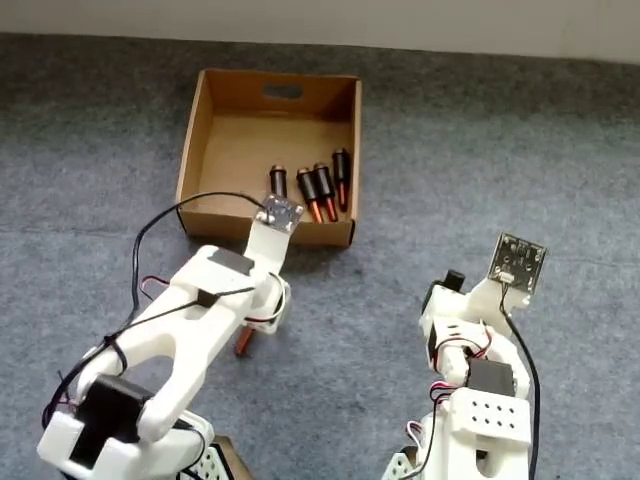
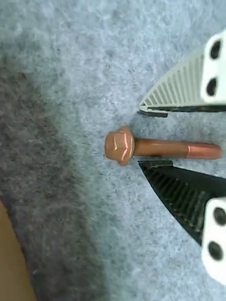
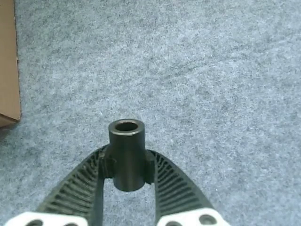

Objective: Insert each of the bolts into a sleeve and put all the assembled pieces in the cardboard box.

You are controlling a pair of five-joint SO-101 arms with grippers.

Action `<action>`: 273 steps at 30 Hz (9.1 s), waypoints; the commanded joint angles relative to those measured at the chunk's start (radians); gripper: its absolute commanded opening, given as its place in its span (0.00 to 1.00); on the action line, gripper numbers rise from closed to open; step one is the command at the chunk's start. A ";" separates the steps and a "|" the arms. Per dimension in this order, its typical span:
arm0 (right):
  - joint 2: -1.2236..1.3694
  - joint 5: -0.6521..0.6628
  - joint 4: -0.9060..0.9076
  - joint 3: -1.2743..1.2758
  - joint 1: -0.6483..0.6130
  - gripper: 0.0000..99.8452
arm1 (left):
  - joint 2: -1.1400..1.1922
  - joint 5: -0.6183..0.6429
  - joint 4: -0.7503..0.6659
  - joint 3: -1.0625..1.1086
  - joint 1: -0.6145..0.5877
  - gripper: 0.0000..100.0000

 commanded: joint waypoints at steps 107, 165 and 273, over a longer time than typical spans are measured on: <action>-0.610 0.124 -0.417 0.220 -0.450 0.01 | -0.894 -0.008 -0.980 0.242 0.357 0.01; -0.608 0.224 -0.417 0.213 -0.450 0.01 | -0.684 -0.003 -0.872 0.093 0.355 0.01; 0.740 0.028 -0.054 -1.076 -0.593 0.01 | -1.167 -0.287 0.069 0.702 -0.542 0.09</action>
